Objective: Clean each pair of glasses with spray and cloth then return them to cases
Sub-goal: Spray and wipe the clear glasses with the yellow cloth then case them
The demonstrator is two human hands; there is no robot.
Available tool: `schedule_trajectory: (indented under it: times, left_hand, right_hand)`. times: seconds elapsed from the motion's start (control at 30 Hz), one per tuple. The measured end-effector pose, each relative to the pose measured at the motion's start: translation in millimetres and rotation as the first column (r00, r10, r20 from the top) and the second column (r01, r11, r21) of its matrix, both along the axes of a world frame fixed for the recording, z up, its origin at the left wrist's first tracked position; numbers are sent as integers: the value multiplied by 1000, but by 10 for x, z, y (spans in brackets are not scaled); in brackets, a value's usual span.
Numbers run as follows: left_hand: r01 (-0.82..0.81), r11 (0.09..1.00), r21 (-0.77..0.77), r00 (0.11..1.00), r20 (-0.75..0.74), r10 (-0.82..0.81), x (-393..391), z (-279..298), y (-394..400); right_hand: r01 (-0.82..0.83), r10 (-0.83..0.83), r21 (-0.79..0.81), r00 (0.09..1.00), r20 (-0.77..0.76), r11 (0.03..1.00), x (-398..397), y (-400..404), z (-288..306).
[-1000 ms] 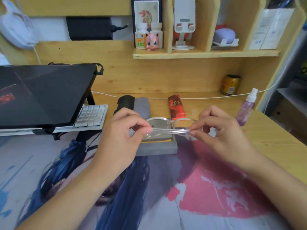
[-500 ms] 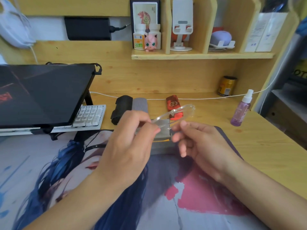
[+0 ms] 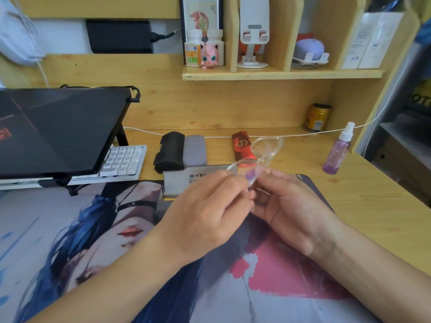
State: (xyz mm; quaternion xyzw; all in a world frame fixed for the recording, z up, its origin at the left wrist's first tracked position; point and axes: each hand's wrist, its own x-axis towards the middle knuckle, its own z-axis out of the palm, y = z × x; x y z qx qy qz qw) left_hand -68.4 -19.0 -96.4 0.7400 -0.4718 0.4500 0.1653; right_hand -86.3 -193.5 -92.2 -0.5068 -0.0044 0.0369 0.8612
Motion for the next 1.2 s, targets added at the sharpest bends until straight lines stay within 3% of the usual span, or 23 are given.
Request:
schedule_trajectory:
  times: [0.1, 0.2, 0.23, 0.3, 0.37, 0.5, 0.67, 0.77, 1.1, 1.2]
  left_hand:
    - [2, 999, 32, 994, 111, -5, 49, -30, -22]
    - [-29, 982, -186, 1000, -15, 26, 162, 1, 162]
    - [-80, 942, -326, 993, -107, 47, 241, 48, 278]
    - [-227, 825, -517, 953, -294, 78, 413, 129, 539]
    - [-339, 765, -547, 887, -458, 65, 550, 101, 718]
    - [-485, 672, -559, 668, -733, -127, 778, -132, 776]
    - [-606, 623, -495, 486, -850, -204, 916, -243, 800]
    - [-589, 649, -481, 448, -863, -233, 904, -251, 751]
    - [-582, 679, -447, 446, -874, -194, 868, -250, 689]
    - [-585, 676, -448, 443, -875, -197, 879, -252, 699]
  right_hand:
    - [85, -80, -103, 995, 54, 991, 49, -67, 4]
    - [217, -170, -311, 971, 169, 925, 217, -301, 237]
    - [215, -112, -480, 966, 233, 850, 284, -360, 388]
    - [172, 134, -826, 949, 284, 537, 456, -400, 697]
    - [65, 391, -971, 908, 153, 229, 712, -290, 885]
    - [-192, 599, -981, 782, -172, -31, 1189, 101, 849]
    - [-292, 635, -905, 644, -426, -310, 1409, 448, 645]
    - [-278, 615, -893, 651, -446, -353, 1410, 507, 557]
    - [-308, 596, -943, 737, -318, -122, 1368, 500, 482]
    - [-252, 598, -947, 735, -321, -198, 1334, 533, 496]
